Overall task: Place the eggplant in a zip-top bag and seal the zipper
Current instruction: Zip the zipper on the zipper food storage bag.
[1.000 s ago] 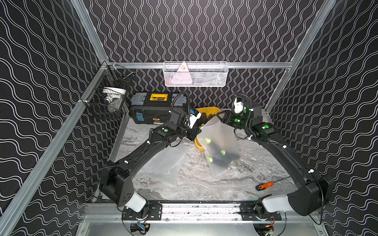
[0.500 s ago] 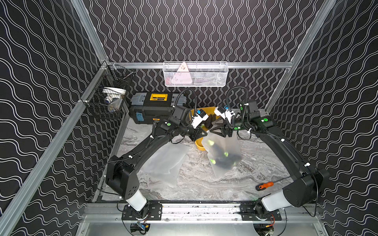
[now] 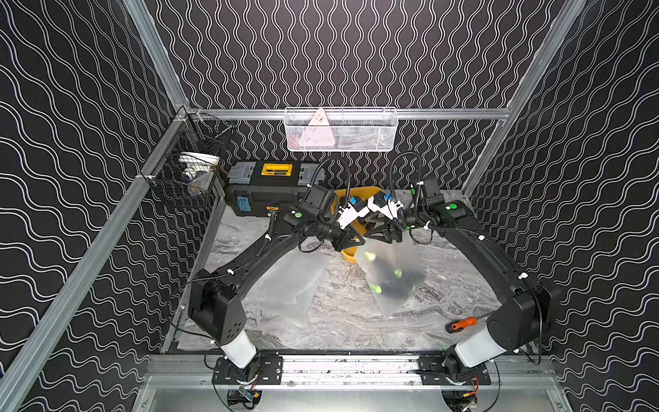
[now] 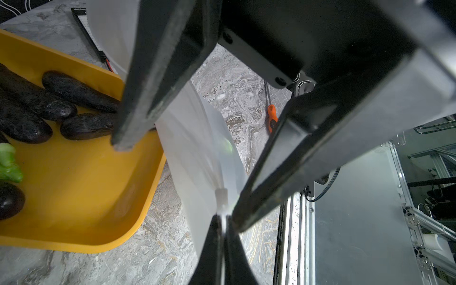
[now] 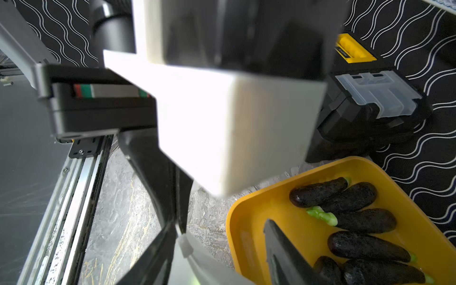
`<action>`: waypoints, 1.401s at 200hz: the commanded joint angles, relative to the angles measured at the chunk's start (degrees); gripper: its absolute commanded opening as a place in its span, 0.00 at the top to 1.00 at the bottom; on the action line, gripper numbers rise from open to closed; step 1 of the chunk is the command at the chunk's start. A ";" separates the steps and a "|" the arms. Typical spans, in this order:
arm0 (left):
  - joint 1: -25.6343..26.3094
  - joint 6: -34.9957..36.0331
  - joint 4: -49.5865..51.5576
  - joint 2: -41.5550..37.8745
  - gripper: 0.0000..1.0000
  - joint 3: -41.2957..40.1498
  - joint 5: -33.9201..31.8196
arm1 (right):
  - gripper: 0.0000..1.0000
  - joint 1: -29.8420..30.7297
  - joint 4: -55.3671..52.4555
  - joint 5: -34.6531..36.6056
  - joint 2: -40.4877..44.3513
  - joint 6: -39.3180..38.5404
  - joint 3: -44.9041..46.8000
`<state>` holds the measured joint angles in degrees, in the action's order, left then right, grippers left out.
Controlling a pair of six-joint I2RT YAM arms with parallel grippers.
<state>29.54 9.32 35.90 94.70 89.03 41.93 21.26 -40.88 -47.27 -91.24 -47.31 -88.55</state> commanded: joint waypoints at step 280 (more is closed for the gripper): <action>-2.04 1.31 -1.33 -0.30 1.00 2.19 1.09 | 0.73 0.47 1.42 -4.50 0.92 -1.88 -0.34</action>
<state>27.40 9.74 35.18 94.35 90.26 41.71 21.56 -42.09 -49.08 -90.85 -50.30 -88.84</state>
